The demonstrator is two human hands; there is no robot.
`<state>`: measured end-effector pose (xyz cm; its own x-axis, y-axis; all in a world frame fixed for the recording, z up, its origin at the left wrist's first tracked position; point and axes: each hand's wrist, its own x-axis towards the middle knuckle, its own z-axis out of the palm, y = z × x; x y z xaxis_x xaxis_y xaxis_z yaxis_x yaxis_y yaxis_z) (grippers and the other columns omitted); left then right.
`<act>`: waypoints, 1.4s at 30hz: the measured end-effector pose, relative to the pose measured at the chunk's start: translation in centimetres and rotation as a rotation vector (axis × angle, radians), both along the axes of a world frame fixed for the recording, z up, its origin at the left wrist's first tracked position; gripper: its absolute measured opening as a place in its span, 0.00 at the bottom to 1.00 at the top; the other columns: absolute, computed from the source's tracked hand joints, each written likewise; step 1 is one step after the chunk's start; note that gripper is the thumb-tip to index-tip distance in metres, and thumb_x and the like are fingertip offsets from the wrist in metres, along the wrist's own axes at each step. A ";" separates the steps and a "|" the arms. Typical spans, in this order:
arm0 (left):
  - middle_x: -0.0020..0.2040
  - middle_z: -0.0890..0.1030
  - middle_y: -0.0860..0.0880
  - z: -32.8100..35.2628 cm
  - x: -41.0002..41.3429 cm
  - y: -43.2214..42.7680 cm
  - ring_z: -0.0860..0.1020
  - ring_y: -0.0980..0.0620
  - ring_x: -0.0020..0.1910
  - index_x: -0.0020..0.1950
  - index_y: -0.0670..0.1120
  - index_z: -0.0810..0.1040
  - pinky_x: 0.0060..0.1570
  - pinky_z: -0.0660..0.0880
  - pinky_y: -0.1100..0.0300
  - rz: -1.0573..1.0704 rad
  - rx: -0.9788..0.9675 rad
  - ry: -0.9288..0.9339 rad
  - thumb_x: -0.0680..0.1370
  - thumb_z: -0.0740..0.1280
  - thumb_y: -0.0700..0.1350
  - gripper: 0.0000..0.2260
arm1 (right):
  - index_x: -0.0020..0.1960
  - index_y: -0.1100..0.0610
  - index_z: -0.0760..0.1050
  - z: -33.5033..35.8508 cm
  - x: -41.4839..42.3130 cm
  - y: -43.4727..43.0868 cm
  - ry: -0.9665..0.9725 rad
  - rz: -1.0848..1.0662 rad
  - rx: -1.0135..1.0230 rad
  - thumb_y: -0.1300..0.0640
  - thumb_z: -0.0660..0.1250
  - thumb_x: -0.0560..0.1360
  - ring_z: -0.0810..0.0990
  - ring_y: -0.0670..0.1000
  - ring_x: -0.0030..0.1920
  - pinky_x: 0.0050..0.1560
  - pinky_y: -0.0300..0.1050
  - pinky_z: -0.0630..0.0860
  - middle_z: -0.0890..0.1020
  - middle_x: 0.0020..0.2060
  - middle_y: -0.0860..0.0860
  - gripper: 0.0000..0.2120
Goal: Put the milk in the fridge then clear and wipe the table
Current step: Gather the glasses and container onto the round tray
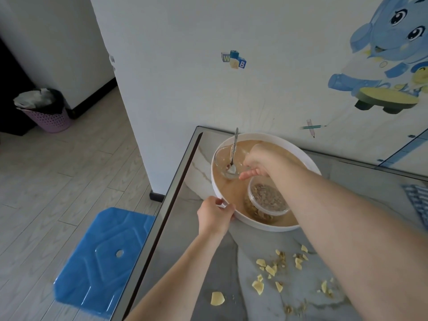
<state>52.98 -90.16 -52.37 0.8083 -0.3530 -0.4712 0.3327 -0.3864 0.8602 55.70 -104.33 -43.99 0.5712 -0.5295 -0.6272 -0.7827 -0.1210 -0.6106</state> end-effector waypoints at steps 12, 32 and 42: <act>0.56 0.78 0.46 3.7 -1.2 1.3 0.79 0.48 0.51 0.64 0.44 0.69 0.45 0.74 0.58 -0.239 0.110 -0.123 0.77 0.61 0.49 0.17 | 0.66 0.65 0.65 3.7 -5.0 1.0 -0.047 -0.088 -0.127 0.62 0.57 0.79 0.80 0.54 0.51 0.52 0.44 0.78 0.77 0.50 0.57 0.17; 0.45 0.80 0.44 8.4 -23.8 12.3 0.79 0.47 0.48 0.55 0.40 0.77 0.52 0.76 0.50 -0.760 0.118 0.036 0.78 0.63 0.44 0.10 | 0.49 0.58 0.74 7.2 -39.6 11.1 -0.114 -0.324 0.015 0.61 0.62 0.77 0.79 0.45 0.39 0.43 0.40 0.75 0.79 0.41 0.52 0.03; 0.44 0.72 0.47 4.9 -36.8 15.0 0.71 0.51 0.45 0.49 0.44 0.74 0.46 0.67 0.61 -0.985 0.192 0.032 0.74 0.68 0.42 0.06 | 0.46 0.58 0.74 1.7 -56.5 18.0 -0.002 -0.602 0.080 0.61 0.61 0.77 0.77 0.50 0.41 0.38 0.40 0.71 0.78 0.41 0.55 0.04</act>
